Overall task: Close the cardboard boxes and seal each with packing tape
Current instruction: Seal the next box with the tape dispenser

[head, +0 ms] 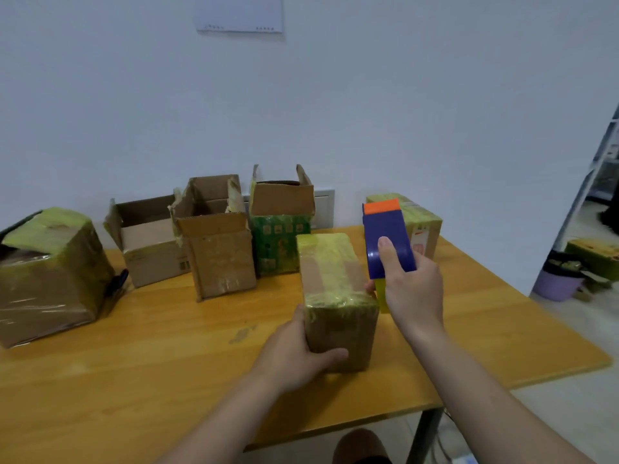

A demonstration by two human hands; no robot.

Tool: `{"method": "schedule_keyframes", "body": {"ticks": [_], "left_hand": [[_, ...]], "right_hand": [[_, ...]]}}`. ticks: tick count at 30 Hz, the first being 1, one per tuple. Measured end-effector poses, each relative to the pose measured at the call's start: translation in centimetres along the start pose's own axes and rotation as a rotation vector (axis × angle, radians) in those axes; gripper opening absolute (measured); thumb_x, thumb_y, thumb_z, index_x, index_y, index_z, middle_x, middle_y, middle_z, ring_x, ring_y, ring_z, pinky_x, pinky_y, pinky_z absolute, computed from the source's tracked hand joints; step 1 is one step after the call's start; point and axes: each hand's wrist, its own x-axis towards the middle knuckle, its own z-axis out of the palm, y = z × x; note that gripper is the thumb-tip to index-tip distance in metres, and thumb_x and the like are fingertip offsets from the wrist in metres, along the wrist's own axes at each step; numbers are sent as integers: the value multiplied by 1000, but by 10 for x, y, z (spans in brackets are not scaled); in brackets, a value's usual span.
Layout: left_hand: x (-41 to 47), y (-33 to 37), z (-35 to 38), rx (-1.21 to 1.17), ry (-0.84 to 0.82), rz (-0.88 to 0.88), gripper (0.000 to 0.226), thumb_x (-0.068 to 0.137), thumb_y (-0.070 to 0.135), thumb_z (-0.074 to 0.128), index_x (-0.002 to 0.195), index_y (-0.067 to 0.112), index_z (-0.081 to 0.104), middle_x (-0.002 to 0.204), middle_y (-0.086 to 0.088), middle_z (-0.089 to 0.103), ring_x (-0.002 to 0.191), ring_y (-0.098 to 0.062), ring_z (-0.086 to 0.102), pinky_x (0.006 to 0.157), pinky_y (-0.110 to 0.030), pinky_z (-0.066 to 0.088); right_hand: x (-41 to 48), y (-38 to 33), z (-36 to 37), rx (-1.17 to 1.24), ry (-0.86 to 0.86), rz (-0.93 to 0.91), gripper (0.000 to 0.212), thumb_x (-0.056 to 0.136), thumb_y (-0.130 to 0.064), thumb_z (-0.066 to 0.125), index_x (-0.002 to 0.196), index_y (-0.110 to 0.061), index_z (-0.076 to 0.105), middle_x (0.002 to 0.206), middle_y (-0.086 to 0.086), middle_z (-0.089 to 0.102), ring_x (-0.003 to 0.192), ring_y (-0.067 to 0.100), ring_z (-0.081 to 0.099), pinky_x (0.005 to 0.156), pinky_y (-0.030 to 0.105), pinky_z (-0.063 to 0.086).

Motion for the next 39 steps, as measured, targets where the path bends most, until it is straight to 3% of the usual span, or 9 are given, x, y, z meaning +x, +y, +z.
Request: {"method": "schedule_keyframes", "body": {"ticks": [3,7,13,18,22,25,27,33,39], "left_hand": [[20,13,12,93,53,15,116,53,92,69,153,43,33,134,20,64,122,-12,61,95,-38,58],[46,29,20,106,16,29,98,65,82,75,148,45,39,134,20,65,120,-12,62,92,-35,58],[80,37,44,79,74,-14,82,80,76,69,146,34,46,134,11,67,121,-19,64,92,-34,55],[111,40,66,66,166,-26,77,85,74,66,145,28,48,133,5,68,119,-23,64,90,-34,54],[152,44,70,16,173,-63,74,87,68,69,146,27,49,134,3,68,119,-25,65,91,-36,54],[180,45,71,-16,184,-94,70,85,65,72,139,23,57,131,-2,71,119,-30,65,94,-39,54],[197,47,73,-6,190,-118,68,87,61,74,139,21,58,132,-5,70,121,-32,64,97,-40,54],[225,53,65,-41,209,-138,67,94,45,72,150,21,42,145,-7,61,132,-32,58,107,-45,50],[200,58,23,77,251,-31,77,93,41,75,155,25,33,141,-2,63,127,-25,62,98,-42,56]], "right_hand": [[10,14,-16,-29,38,17,39,96,-60,58,87,-24,70,76,-5,74,71,21,74,64,39,59],[23,25,-31,42,117,80,37,99,-53,56,97,-19,71,82,0,74,71,16,73,54,20,48],[32,45,-32,139,266,191,40,99,-57,55,85,-23,71,78,1,74,73,18,68,67,36,52],[32,72,-19,125,239,254,43,101,-52,55,83,-18,75,69,-1,75,61,8,69,62,31,48],[29,100,-4,119,225,305,42,99,-57,56,87,-22,75,76,0,76,67,16,73,65,39,56],[42,103,4,100,211,316,39,99,-53,58,88,-20,74,74,-1,76,58,5,68,61,33,50],[53,104,7,62,195,319,40,98,-56,57,85,-22,73,74,-2,75,62,7,69,62,35,51],[54,103,9,106,216,264,36,98,-55,59,88,-24,74,76,-3,74,68,14,68,62,35,51],[33,75,15,192,155,113,28,98,-48,61,86,-24,71,75,-7,72,65,9,65,56,24,50]]}}
